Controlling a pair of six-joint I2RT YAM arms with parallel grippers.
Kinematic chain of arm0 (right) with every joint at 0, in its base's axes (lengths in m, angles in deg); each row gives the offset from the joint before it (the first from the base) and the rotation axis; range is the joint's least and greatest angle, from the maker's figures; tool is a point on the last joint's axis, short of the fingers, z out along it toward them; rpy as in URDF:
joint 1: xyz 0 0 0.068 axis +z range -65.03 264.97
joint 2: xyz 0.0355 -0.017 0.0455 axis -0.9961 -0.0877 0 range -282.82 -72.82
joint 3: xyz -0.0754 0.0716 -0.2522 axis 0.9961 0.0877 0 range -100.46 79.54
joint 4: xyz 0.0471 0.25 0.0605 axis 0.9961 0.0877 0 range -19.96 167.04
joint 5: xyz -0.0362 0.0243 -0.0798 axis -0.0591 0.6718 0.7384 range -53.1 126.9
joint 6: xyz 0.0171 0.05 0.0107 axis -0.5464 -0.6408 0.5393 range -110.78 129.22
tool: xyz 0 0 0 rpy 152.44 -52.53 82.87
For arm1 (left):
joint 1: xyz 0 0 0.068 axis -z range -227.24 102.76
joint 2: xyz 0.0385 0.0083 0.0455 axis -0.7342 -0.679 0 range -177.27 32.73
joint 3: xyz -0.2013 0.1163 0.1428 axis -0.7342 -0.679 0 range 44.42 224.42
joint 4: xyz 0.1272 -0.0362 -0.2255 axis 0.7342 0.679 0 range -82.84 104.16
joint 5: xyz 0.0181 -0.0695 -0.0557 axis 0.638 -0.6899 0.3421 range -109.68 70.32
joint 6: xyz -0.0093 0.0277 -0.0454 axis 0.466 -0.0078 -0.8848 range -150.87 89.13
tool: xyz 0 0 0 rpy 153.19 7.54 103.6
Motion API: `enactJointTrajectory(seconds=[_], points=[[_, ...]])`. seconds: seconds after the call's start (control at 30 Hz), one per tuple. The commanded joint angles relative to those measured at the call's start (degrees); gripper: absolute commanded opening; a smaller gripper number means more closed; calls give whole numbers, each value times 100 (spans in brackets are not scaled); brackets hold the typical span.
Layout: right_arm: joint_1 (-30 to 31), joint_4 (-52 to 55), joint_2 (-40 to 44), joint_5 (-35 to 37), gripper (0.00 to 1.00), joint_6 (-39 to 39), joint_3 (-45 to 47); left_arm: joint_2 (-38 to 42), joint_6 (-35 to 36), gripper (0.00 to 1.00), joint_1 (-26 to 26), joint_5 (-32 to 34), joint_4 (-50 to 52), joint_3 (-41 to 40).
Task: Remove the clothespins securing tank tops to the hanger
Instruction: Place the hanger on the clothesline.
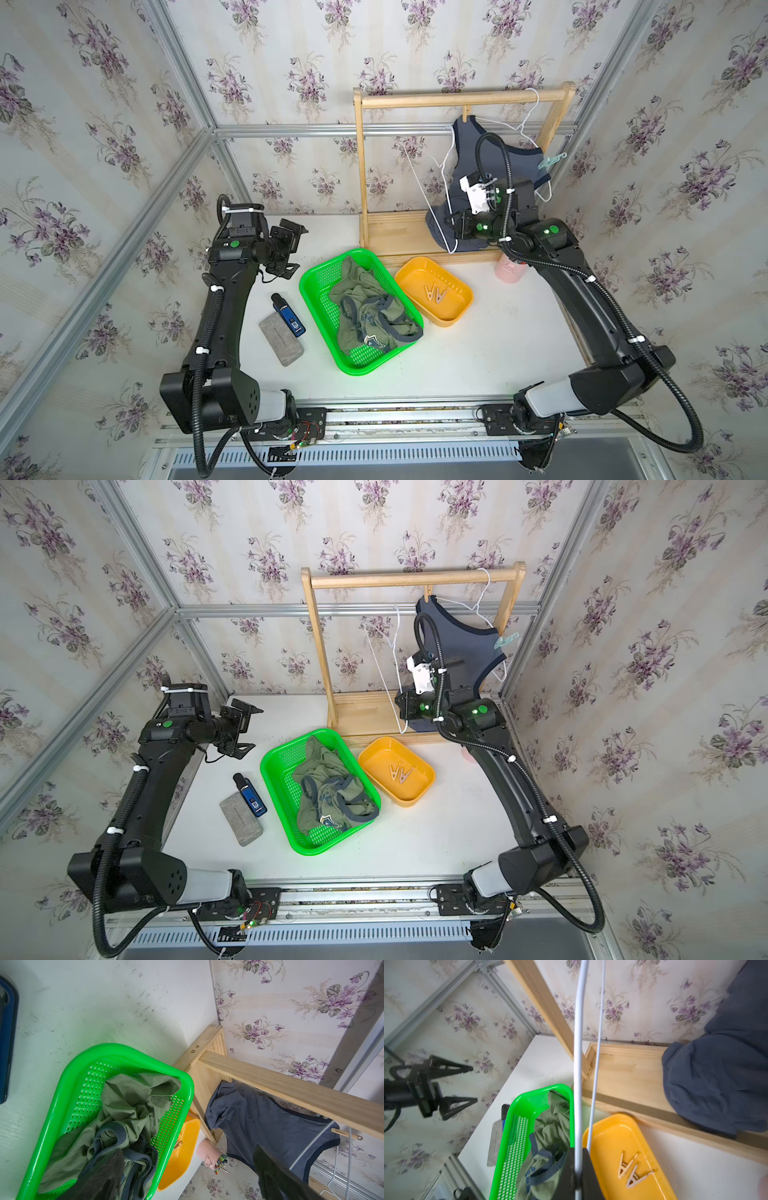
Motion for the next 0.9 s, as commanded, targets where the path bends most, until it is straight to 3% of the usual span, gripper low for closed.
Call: enactJointTrajectory(seconds=[0.0, 0.27, 0.53, 0.87], points=[[-135, -143, -375, 197, 0, 9, -560, -51, -6, 99, 1, 9, 28, 37], [-313, -158, -1609, 46, 0, 45, -2368, -27, -6, 99, 26, 14, 28, -51], [-423, 592, -3131, -250, 0, -112, -4525, 62, -8, 99, 24, -6, 37, -194], [-423, 1092, -3037, -260, 0, 61, -4192, -31, 20, 99, 30, -6, 33, -207]])
